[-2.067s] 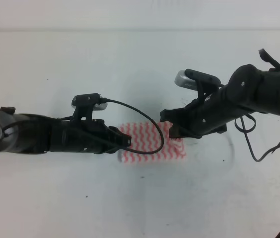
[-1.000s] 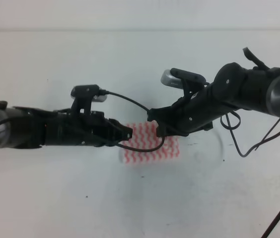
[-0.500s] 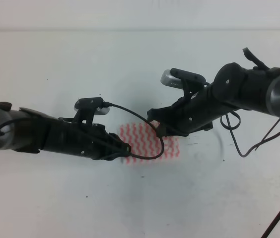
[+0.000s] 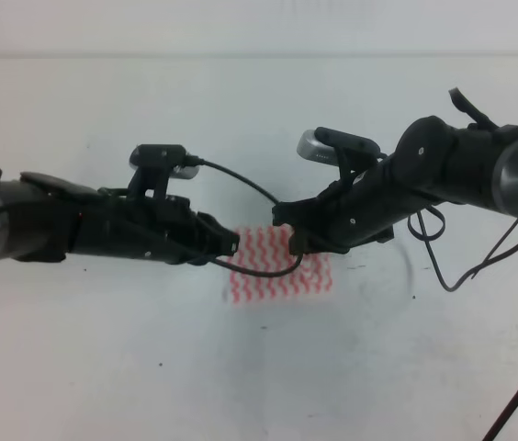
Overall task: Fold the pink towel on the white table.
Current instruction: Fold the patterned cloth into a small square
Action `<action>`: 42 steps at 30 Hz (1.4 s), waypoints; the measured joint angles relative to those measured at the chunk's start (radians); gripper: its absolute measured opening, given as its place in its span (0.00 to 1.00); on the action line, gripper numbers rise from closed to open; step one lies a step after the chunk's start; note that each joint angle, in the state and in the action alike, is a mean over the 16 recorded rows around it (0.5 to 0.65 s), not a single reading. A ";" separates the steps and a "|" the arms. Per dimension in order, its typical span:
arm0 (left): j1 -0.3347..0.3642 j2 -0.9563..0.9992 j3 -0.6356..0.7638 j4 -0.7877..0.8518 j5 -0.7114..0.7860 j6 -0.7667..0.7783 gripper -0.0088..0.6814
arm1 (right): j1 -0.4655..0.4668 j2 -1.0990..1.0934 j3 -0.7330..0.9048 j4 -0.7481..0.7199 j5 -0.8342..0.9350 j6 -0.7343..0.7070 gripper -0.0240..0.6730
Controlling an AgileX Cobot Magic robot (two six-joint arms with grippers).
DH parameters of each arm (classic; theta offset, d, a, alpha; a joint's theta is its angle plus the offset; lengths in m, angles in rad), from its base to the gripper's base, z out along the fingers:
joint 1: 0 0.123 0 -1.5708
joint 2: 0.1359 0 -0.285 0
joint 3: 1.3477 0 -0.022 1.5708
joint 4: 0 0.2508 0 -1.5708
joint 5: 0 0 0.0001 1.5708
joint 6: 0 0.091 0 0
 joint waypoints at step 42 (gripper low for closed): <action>0.000 0.119 -0.004 -0.191 0.053 0.179 0.01 | 0.000 0.000 0.000 0.000 0.009 -0.001 0.01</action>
